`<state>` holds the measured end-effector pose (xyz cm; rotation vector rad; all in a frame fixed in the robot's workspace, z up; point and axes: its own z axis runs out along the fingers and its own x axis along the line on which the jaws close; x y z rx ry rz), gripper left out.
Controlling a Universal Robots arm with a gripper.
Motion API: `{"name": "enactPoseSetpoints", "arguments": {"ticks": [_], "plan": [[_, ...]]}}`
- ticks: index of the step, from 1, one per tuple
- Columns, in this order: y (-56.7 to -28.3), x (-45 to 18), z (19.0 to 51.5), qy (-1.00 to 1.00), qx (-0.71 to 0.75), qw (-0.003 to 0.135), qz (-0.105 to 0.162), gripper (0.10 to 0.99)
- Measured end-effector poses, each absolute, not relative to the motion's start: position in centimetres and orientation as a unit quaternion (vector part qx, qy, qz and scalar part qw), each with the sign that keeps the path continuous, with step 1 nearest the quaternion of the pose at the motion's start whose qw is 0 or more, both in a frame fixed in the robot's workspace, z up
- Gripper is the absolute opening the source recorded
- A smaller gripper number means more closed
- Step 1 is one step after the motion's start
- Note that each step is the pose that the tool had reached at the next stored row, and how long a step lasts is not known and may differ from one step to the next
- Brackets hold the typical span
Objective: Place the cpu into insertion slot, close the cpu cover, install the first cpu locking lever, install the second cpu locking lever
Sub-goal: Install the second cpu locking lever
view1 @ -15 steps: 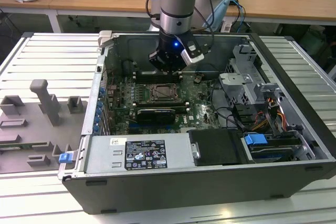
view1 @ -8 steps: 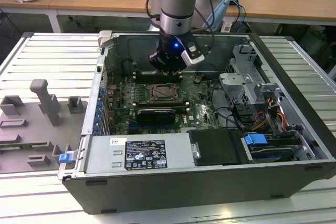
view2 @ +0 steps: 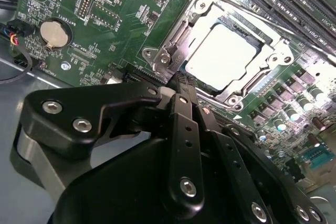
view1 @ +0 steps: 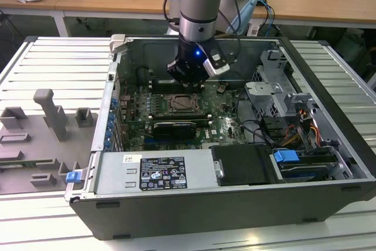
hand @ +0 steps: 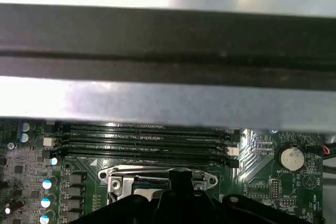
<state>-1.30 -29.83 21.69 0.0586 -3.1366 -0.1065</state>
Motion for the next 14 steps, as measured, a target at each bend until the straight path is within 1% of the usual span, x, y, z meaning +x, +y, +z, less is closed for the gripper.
{"name": "enactPoseSetpoints", "arguments": {"ticks": [11, 14], "plan": [[-31.2, -1.3, 21.7, -0.999, 0.019, 0.001, -0.034, 0.106], [-31.1, -1.3, 22.5, -0.999, 0.019, 0.001, -0.034, 0.106]]}}
